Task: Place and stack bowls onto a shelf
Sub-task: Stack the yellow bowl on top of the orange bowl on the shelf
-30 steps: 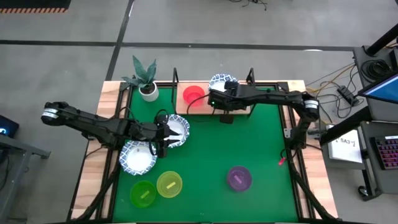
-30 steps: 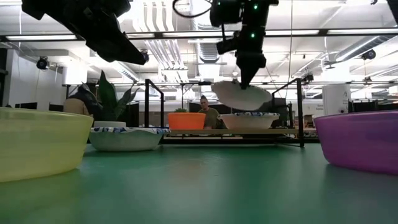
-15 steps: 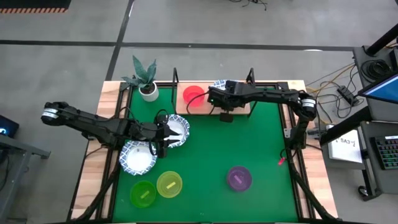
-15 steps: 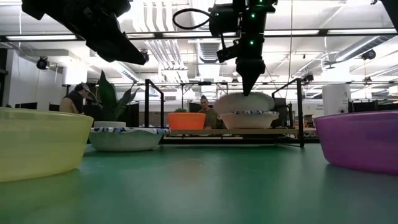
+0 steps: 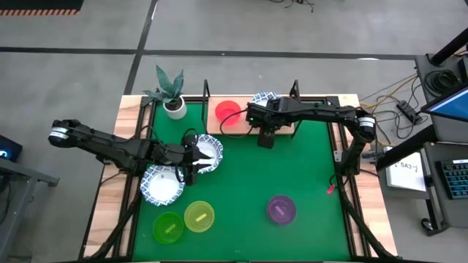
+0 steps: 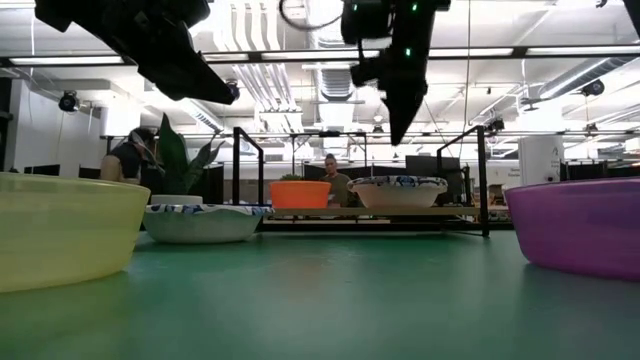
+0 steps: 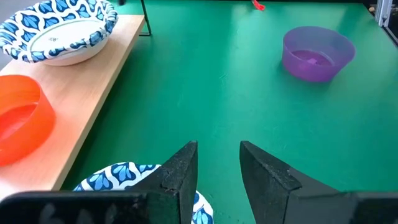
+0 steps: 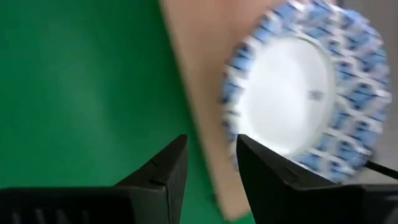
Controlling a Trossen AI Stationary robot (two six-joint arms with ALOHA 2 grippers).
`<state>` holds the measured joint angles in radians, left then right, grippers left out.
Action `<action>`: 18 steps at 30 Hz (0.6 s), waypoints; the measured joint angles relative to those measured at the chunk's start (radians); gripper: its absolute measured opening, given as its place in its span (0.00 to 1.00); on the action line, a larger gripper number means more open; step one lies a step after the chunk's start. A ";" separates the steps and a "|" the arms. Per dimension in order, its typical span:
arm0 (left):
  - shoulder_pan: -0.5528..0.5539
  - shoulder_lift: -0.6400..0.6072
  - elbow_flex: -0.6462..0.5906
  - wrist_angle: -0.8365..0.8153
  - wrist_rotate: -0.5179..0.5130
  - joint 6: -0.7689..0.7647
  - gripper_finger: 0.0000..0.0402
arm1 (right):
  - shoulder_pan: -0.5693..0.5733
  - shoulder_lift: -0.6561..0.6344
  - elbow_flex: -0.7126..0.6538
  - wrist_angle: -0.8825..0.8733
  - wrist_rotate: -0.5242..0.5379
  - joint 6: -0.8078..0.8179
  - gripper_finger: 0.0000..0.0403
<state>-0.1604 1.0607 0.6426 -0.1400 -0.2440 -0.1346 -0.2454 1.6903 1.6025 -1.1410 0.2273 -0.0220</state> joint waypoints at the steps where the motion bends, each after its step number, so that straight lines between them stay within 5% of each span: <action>1: 0.000 0.000 0.000 0.000 0.000 -0.005 0.26 | 0.008 -0.013 -0.002 0.014 -0.034 0.005 0.31; 7: 0.000 0.000 0.000 -0.002 0.000 -0.042 0.26 | 0.106 -0.119 -0.093 0.206 -0.071 -0.006 0.30; 18: 0.000 0.000 0.000 0.042 0.024 -0.118 0.26 | 0.334 -0.389 -0.492 0.656 -0.074 0.048 0.30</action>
<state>-0.1604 1.0607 0.6426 -0.0983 -0.2203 -0.2529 0.0885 1.3017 1.1103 -0.4851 0.1536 0.0263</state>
